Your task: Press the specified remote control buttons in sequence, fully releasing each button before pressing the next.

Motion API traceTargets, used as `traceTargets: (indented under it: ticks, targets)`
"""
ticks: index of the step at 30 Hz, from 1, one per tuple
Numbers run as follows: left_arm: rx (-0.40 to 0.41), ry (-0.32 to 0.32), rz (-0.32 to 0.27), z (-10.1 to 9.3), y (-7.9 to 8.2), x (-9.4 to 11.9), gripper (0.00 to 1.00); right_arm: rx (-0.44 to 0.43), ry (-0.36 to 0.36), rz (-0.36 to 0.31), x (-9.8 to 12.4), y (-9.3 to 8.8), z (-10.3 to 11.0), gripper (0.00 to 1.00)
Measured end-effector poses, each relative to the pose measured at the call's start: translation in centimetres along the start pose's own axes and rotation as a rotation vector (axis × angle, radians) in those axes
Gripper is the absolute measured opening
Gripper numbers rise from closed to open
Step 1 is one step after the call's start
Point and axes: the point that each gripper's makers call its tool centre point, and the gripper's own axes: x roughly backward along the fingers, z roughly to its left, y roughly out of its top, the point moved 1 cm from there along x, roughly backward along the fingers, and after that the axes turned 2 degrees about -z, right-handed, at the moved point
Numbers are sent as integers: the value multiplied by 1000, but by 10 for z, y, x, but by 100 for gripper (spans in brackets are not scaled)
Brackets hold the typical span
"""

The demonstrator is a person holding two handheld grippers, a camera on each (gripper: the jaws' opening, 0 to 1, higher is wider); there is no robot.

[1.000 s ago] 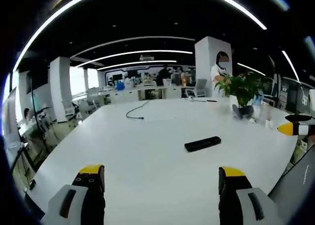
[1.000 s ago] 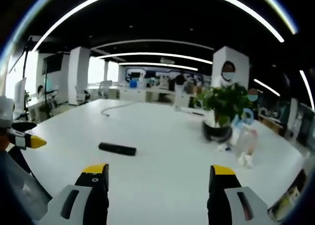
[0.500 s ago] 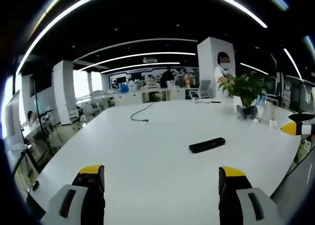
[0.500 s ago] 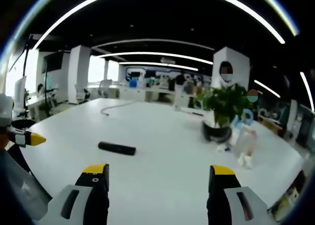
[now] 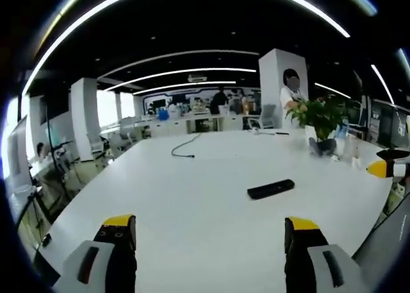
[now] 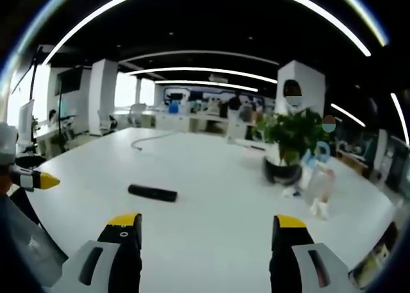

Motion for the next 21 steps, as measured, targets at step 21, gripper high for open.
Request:
traceTargets:
  ticks: [21]
  targets:
    - [-49, 1, 33, -2, -6, -1, 100, 19, 4, 11, 0, -2, 2, 81]
